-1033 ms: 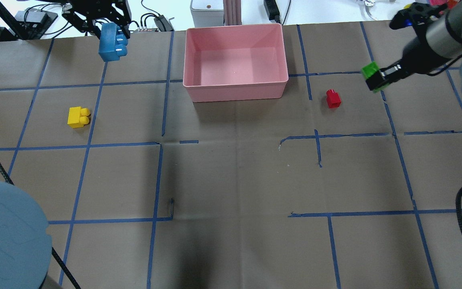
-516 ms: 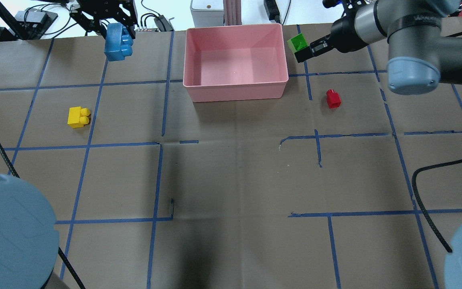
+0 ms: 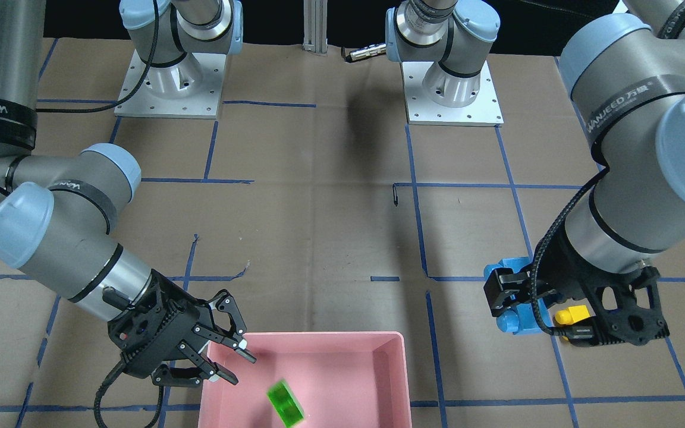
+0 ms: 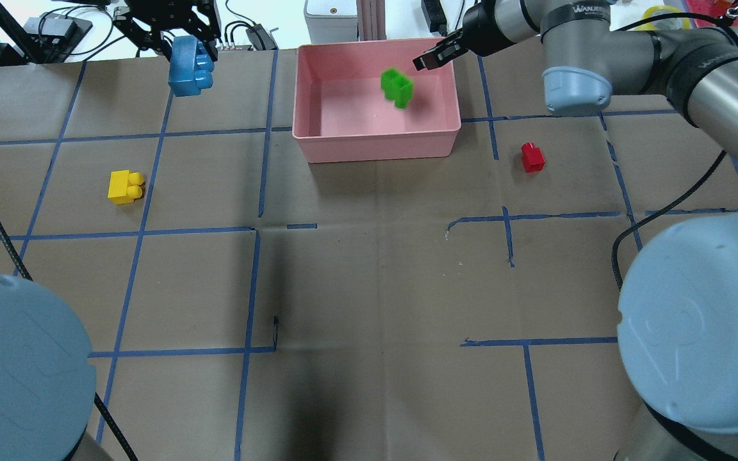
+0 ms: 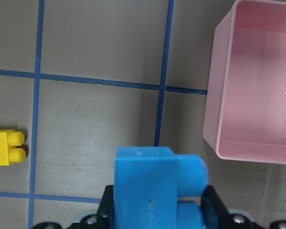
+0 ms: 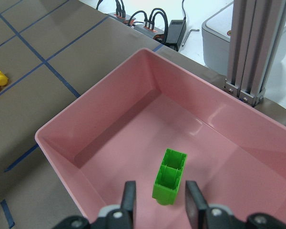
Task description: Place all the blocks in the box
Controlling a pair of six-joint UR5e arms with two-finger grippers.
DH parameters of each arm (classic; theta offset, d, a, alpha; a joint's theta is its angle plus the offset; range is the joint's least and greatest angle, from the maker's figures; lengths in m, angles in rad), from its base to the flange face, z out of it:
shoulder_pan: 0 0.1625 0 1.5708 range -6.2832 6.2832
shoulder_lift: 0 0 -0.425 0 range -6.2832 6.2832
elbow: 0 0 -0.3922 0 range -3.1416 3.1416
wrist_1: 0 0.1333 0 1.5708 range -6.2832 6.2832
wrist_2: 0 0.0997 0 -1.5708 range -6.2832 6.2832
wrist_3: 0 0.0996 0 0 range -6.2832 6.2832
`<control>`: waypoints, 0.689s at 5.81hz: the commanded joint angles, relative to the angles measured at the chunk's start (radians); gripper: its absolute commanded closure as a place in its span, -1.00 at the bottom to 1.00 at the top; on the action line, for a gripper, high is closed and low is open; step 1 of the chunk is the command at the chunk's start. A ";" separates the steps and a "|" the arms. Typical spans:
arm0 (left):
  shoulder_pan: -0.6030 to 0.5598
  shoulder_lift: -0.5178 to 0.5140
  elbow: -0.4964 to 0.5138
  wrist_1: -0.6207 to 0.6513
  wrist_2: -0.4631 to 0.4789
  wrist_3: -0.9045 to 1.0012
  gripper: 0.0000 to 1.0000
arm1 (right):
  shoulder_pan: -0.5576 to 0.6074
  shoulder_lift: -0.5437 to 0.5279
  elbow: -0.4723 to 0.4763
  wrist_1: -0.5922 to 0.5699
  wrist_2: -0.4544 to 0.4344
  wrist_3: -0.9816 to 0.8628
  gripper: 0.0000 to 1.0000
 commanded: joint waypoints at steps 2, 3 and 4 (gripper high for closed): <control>-0.005 -0.039 0.013 0.057 -0.059 -0.055 0.62 | 0.006 -0.011 0.006 0.022 -0.021 0.001 -1.00; -0.037 -0.084 0.042 0.115 -0.079 -0.111 0.62 | -0.017 -0.052 0.008 0.170 -0.144 0.000 -1.00; -0.098 -0.137 0.122 0.116 -0.064 -0.187 0.62 | -0.046 -0.095 0.008 0.253 -0.318 0.001 -1.00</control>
